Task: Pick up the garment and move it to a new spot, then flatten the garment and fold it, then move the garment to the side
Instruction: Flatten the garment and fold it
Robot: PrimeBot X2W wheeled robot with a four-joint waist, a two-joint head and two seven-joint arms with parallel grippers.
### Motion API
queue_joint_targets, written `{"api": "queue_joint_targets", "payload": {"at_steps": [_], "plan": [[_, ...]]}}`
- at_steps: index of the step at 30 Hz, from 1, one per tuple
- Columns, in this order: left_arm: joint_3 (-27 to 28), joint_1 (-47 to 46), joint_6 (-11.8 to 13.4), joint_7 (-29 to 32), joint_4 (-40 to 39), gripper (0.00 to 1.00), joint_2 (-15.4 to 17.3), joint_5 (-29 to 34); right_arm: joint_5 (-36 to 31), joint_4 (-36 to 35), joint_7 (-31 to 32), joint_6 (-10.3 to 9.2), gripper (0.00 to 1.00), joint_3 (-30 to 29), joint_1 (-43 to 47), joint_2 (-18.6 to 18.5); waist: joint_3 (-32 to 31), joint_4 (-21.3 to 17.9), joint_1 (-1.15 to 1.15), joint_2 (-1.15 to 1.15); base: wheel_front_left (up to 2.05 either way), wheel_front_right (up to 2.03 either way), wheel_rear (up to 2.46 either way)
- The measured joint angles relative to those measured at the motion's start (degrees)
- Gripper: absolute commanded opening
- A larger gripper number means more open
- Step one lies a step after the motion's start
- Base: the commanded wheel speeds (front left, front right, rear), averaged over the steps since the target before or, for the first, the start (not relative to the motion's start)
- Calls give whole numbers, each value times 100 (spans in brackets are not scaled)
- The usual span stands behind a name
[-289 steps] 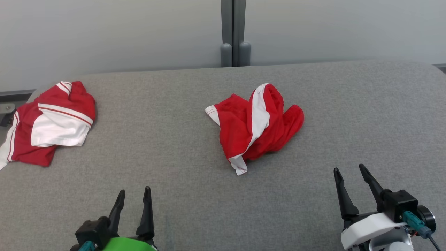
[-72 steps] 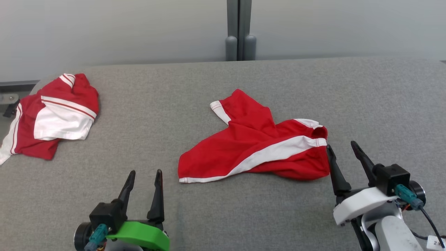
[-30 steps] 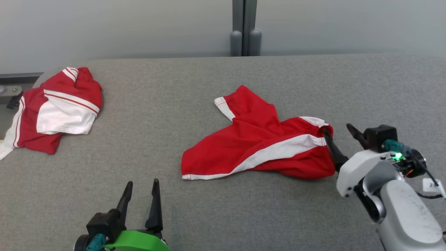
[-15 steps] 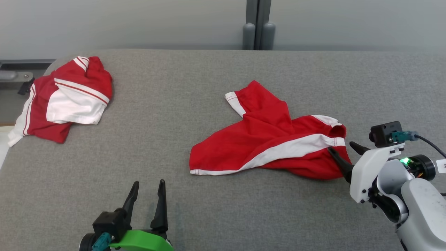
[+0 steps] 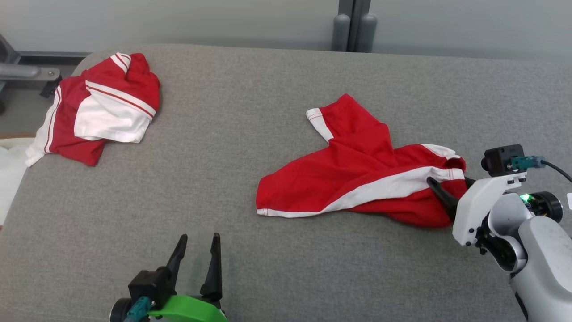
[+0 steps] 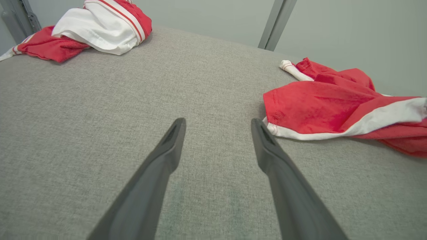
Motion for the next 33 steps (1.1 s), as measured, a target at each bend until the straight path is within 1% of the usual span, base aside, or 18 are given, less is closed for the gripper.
{"api": "queue_joint_targets", "payload": {"at_steps": [1, 2, 3, 4, 10, 16, 19, 22, 25, 26, 27, 28, 29, 30, 33], "plan": [[-38, -17, -20, 1, 47, 100, 1, -15, -15, 32, -43, 0, 37, -9, -42, 1, 22, 7, 0, 0, 0, 0, 0], [-97, -57, -35, 1, 109, 100, 1, -18, -25, 70, -93, 1, 27, -31, -91, 8, 49, 14, 0, 0, 0, 0, 0], [-167, -112, -74, 0, 169, 100, 0, -19, -27, 108, -127, 0, 20, -36, -138, 18, 78, 19, 0, 0, 0, 0, 0], [-220, -153, -91, 1, 222, 100, 0, -19, -56, 123, -191, 0, 0, -36, -163, 20, 100, 22, 0, 0, 0, 0, 0], [-720, -658, -223, 1, 822, 100, 0, -3, -136, 260, -478, 1, 0, -96, -311, 45, 261, -7, 0, 0, 0, 0, 0], [-1195, -1335, -250, 1, 1385, 100, -1, 38, -157, 344, -544, 1, 0, -110, -540, 18, 448, -117, 0, 0, 0, 0, 0], [-1504, -1633, -258, 1, 1619, 100, -1, -41, -160, 365, -563, 1, 0, -75, -644, 13, 560, -180, 0, 0, 0, 0, 0], [-1723, -1846, -258, 1, 1767, 100, -2, -122, -185, 382, -577, 1, 0, -51, -737, 11, 673, -244, 0, 0, 0, 0, 0], [-1797, -1964, -258, 1, 1771, 100, -2, -209, -222, 410, -627, 1, 0, -43, -820, 7, 775, -303, 0, 0, 0, 0, 0], [-1814, -1983, -258, 1, 1751, 96, -2, -225, -237, 420, -658, 0, 0, -43, -847, 9, 806, -321, 0, 0, 0, 0, 0], [-1816, -1984, -258, 1, 1720, 85, -3, -241, -245, 427, -672, 1, 0, -43, -866, 10, 832, -337, 0, 0, 0, 0, 0], [-1819, -1984, -258, 1, 1700, 65, -3, -265, -245, 441, -678, 1, 0, -37, -881, 15, 850, -348, 0, 0, 0, 0, 0], [-1836, -1984, -259, 1, 1678, 55, -3, -296, -245, 455, -698, 1, 0, -31, -892, 19, 870, -360, 0, 0, 0, 0, 0], [-1887, -1983, -259, 1, 1683, 50, -2, -344, -244, 472, -703, 1, 0, -23, -906, 24, 885, -369, 0, 0, 0, 0, 0], [-2050, -1981, -259, 1, 1722, 50, 18, -382, -242, 508, -728, 1, 0, -9, -962, 36, 907, -377, 0, 0, 0, 0, 0]]}}
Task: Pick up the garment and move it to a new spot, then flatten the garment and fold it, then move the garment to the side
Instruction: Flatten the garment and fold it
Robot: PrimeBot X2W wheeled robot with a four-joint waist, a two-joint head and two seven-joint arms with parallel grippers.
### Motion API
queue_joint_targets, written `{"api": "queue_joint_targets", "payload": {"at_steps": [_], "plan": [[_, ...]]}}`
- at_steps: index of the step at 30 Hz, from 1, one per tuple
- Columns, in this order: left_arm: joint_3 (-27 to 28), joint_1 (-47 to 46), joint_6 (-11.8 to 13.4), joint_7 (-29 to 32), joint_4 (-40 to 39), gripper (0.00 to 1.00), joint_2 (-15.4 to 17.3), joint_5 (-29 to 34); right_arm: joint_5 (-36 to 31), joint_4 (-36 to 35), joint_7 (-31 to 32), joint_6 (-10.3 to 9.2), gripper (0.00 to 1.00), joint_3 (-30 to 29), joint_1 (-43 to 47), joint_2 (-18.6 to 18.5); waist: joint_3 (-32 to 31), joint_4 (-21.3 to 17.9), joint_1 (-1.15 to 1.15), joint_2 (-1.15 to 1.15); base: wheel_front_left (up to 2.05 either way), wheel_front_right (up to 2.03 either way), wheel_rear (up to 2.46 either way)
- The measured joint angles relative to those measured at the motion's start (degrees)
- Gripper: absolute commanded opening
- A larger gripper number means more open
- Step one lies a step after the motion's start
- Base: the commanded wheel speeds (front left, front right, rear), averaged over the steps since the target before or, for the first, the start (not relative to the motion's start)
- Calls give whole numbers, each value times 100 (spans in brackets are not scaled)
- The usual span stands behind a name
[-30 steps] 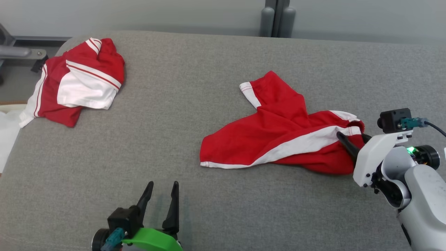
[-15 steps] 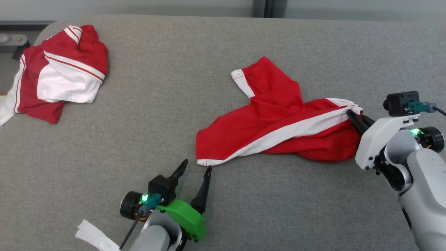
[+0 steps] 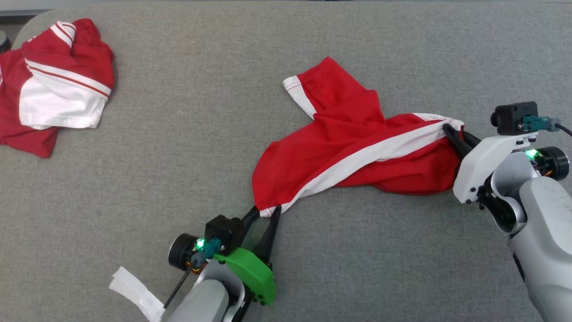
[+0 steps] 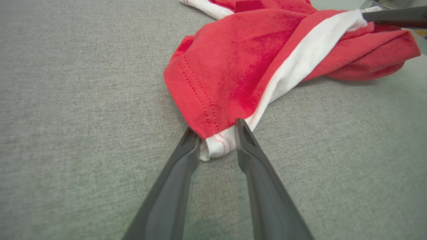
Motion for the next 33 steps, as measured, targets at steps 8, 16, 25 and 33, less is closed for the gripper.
{"api": "queue_joint_targets", "payload": {"at_steps": [8, 16, 25, 33], "plan": [[-376, -2, -1, -2, -15, 31, 68, -207, 2, 79, -151, 0, 0, 41, -75, 15, 24, -11, 0, 0, 0, 0, 0], [-51, 6, -8, 0, -500, 0, 205, -98, 3, 181, -392, 0, 0, 32, -122, 38, -54, -14, 0, 0, 0, 0, 0], [534, 138, -8, 0, -1617, 0, 720, 127, 48, -265, -929, 0, 0, 201, -98, -15, -407, -56, 0, 0, 0, 0, 0], [744, -146, -9, 0, -2609, 0, 1547, 179, 171, -1329, -1158, 0, 0, 322, 144, -261, -897, -152, 0, 0, 0, 0, 0]]}}
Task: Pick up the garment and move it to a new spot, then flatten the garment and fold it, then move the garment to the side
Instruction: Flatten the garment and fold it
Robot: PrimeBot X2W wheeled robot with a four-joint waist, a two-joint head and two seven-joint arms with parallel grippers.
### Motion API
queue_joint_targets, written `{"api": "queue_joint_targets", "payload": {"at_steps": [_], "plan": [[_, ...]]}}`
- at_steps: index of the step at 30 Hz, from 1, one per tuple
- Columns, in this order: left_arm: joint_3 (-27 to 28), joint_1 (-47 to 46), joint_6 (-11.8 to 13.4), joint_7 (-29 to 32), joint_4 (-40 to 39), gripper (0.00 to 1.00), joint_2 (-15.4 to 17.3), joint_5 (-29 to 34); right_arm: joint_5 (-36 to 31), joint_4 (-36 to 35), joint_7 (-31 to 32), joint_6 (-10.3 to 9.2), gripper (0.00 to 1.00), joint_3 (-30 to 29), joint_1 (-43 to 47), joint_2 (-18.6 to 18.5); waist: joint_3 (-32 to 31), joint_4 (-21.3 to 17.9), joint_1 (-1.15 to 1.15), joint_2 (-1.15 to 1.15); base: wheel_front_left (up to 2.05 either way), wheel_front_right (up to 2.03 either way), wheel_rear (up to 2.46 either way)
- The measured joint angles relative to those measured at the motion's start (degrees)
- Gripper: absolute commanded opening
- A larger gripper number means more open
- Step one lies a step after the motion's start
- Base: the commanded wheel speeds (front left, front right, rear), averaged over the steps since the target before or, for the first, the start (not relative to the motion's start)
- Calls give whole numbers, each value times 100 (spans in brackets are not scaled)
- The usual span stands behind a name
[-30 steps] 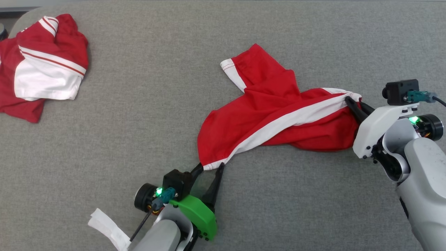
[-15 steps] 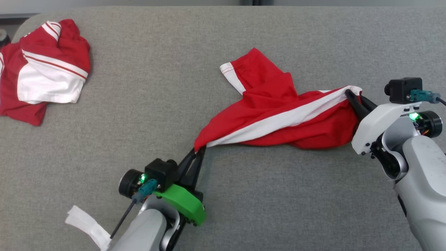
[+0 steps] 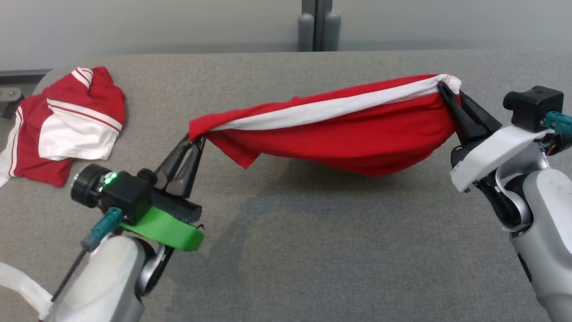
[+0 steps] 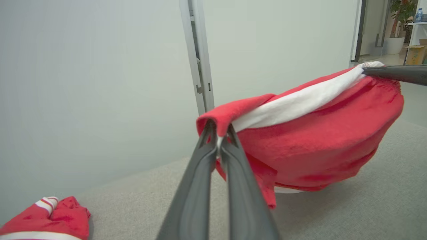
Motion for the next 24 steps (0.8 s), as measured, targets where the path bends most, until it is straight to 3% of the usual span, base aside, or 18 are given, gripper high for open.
{"api": "queue_joint_targets", "payload": {"at_steps": [5, 14, 18, 24], "plan": [[99, -332, 0, 283, -668, 0, 575, -64, 71, -993, 70, 0, 0, 26, 116, -196, -350, -110, 0, 0, 0, 0, 0], [408, -1104, -1, 1148, -1908, 0, 1258, -263, 68, -2654, 486, 0, 0, -271, 170, -230, -810, -414, 0, 0, 0, 0, 0], [390, -1421, -1, 1449, -2111, 0, 1386, -302, 88, -2938, 710, 0, 0, -300, 129, -168, -850, -533, 0, 0, 0, 0, 0], [133, -1754, -3, 1716, -1862, 0, 1391, -555, 7, -2611, 793, 0, 0, -43, -70, -92, -616, -591, 0, 0, 0, 0, 0]]}}
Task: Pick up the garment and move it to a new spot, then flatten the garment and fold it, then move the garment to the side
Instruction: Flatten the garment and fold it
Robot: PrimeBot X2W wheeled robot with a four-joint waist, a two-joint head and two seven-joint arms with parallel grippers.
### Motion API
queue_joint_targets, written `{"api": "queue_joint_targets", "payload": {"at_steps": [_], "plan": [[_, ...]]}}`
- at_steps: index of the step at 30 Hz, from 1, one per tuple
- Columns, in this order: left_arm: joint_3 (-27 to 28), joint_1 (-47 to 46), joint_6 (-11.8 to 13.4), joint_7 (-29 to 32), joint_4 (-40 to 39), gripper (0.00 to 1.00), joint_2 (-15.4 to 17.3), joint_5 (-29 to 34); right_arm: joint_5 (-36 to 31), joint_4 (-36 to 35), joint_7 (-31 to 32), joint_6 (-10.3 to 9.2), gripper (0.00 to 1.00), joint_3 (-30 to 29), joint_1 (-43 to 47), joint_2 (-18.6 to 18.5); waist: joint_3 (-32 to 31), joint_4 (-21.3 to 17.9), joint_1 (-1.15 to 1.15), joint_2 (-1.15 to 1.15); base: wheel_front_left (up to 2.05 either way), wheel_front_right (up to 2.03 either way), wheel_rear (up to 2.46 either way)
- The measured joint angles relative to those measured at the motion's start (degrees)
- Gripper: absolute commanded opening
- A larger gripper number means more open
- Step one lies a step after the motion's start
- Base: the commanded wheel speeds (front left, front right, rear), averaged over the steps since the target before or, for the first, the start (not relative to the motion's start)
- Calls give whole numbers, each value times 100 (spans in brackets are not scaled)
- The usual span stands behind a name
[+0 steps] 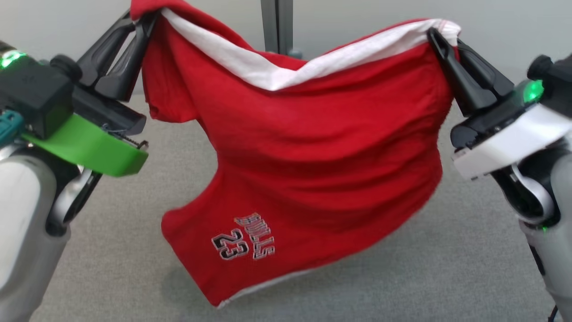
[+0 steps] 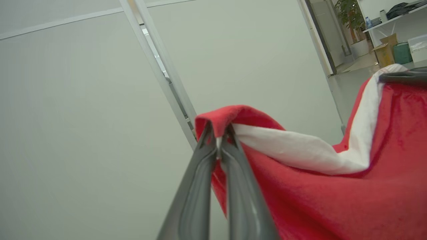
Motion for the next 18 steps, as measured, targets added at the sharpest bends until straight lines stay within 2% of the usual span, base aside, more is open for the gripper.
{"api": "queue_joint_targets", "payload": {"at_steps": [4, 8, 14, 18], "plan": [[-113, -375, 0, -20, 428, 0, -31, -134, -33, 584, -241, 0, 0, 176, -538, 110, 316, -12, 0, 0, 0, 0, 0], [-136, -1092, -1, -157, 1040, 0, -78, -194, -265, 1465, -704, 0, 0, 359, -1582, 213, 752, -5, 0, 0, 0, 0, 0], [-112, -2640, -1, -514, 2051, 0, -561, -393, -876, 3019, -1842, 0, 0, 343, -3483, 631, 1493, -2, 0, 0, 0, 0, 0], [-174, -3338, -1, -882, 2585, 0, -806, -230, -1288, 3756, -2335, 0, 0, 219, -4230, 797, 1922, 11, 0, 0, 0, 0, 0]]}}
